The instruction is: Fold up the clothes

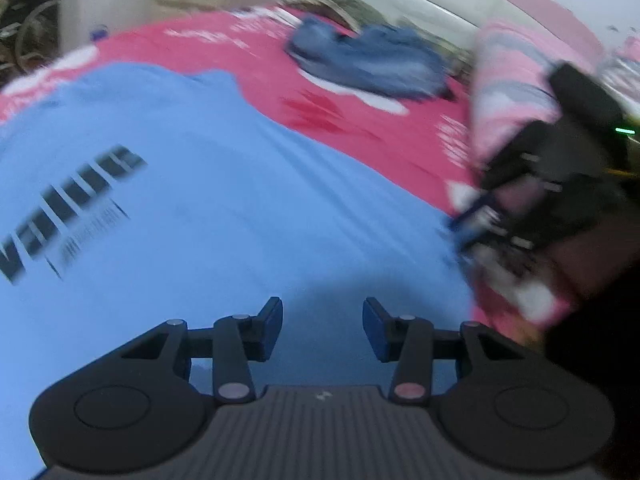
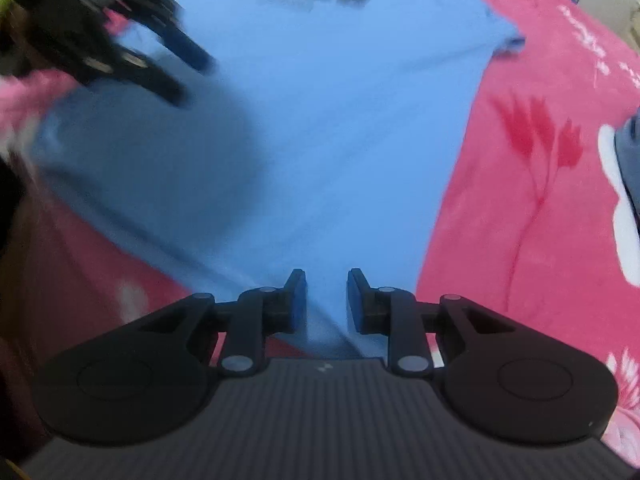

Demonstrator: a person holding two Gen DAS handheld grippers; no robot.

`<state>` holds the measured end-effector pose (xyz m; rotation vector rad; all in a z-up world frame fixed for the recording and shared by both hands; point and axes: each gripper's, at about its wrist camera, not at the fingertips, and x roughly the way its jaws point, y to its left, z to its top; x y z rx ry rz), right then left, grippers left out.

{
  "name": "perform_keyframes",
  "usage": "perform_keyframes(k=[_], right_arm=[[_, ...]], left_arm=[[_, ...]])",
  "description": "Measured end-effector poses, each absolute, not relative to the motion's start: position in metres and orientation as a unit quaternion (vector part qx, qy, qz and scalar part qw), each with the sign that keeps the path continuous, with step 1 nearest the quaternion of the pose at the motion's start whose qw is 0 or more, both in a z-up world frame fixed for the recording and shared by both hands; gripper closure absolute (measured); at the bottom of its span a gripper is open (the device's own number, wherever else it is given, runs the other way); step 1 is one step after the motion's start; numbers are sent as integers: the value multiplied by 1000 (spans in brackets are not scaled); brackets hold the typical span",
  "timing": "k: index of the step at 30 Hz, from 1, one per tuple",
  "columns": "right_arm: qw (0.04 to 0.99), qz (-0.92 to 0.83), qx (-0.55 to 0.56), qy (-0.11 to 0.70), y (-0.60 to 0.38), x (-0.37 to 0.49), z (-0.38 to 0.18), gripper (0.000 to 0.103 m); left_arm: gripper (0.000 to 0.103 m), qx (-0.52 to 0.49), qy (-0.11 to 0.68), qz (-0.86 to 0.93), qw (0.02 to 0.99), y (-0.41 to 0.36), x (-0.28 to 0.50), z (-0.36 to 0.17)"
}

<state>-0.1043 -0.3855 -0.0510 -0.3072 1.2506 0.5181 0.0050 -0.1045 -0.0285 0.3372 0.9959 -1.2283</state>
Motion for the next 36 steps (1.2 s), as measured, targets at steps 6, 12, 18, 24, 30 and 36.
perform_keyframes(k=[6, 12, 18, 24, 30, 36], right_arm=[[734, 207, -170, 624, -405, -122, -58, 84], [775, 205, -156, 577, -394, -112, -34, 84], [763, 238, -168, 577, -374, -95, -69, 84], [727, 224, -154, 631, -390, -89, -78, 83], [755, 261, -110, 592, -374, -64, -54, 83], [728, 271, -101, 622, -359, -69, -82, 83]], left_arm=[[59, 170, 491, -555, 649, -81, -41, -47], [59, 197, 494, -556, 639, -75, -69, -56], [59, 209, 508, -550, 629, -68, -78, -58], [59, 166, 605, -512, 586, -21, -77, -61], [59, 142, 628, -471, 603, 22, -76, -51], [59, 141, 651, -442, 601, 44, -81, -63]])
